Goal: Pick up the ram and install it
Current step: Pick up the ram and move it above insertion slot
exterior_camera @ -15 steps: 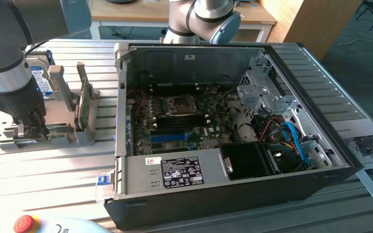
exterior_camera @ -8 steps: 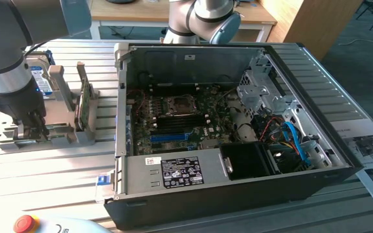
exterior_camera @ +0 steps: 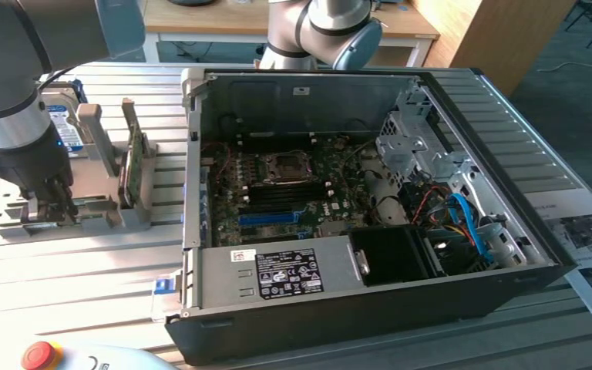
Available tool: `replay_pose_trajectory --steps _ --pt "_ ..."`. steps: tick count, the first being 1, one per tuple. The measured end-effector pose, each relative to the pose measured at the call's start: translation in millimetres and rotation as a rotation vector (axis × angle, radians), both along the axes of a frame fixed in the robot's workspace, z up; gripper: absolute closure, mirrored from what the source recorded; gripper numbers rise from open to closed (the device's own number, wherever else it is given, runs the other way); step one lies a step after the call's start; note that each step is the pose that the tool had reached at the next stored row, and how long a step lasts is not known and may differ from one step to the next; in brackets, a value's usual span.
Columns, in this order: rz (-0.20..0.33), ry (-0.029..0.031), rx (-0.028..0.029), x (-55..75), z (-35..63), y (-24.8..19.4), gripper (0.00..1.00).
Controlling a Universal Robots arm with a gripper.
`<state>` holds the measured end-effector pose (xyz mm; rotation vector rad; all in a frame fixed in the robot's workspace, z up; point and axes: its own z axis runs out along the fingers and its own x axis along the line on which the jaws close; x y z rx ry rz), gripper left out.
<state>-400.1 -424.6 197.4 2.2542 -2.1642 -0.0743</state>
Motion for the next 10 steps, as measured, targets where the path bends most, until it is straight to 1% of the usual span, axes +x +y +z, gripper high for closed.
replay_pose_trajectory --steps 8,9,10 --pt "0.0 0.0 0.0 0.0 0.0 0.0 0.78" --pt "0.0 0.0 0.0 0.0 0.0 0.0 0.84" --pt "0.0 0.0 0.0 0.0 0.0 0.0 0.88"
